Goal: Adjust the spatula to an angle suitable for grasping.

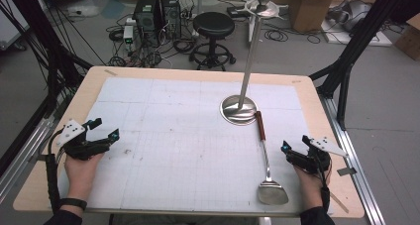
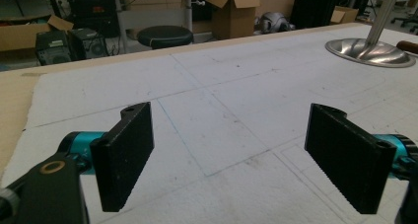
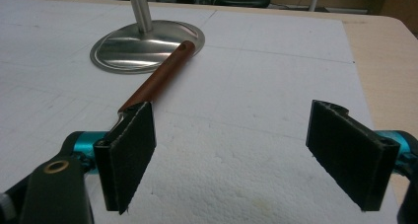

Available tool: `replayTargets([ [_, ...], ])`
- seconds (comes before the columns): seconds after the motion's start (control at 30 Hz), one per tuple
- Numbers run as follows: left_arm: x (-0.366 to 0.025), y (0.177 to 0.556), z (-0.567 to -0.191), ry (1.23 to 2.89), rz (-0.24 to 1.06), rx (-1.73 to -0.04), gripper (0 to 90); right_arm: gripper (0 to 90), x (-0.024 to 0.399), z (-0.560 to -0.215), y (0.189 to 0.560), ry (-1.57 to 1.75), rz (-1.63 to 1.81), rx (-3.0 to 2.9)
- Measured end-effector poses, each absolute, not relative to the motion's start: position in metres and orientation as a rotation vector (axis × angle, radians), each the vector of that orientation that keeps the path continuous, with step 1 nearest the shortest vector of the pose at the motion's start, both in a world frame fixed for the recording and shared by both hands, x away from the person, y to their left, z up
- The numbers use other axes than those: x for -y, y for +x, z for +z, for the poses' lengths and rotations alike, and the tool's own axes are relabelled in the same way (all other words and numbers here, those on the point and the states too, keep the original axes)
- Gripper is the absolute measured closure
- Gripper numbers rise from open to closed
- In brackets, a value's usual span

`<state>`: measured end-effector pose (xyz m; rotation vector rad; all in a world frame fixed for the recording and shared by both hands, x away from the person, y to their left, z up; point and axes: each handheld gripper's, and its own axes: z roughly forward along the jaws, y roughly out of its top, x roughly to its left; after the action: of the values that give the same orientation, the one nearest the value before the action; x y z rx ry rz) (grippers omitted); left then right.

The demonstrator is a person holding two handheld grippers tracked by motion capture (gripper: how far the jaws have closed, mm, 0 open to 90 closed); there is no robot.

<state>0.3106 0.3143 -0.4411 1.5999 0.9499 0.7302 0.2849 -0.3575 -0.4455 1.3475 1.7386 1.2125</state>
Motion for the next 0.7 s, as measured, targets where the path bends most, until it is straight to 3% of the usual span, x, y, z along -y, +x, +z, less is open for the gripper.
replayTargets([
  [0.7, -0.3155, 0.3109, -0.4412, 1.600, 0.741, -0.960, 19.8, 17.7, 0.3512, -0.4359, 0.2807, 1.322, 1.210, -1.735],
])
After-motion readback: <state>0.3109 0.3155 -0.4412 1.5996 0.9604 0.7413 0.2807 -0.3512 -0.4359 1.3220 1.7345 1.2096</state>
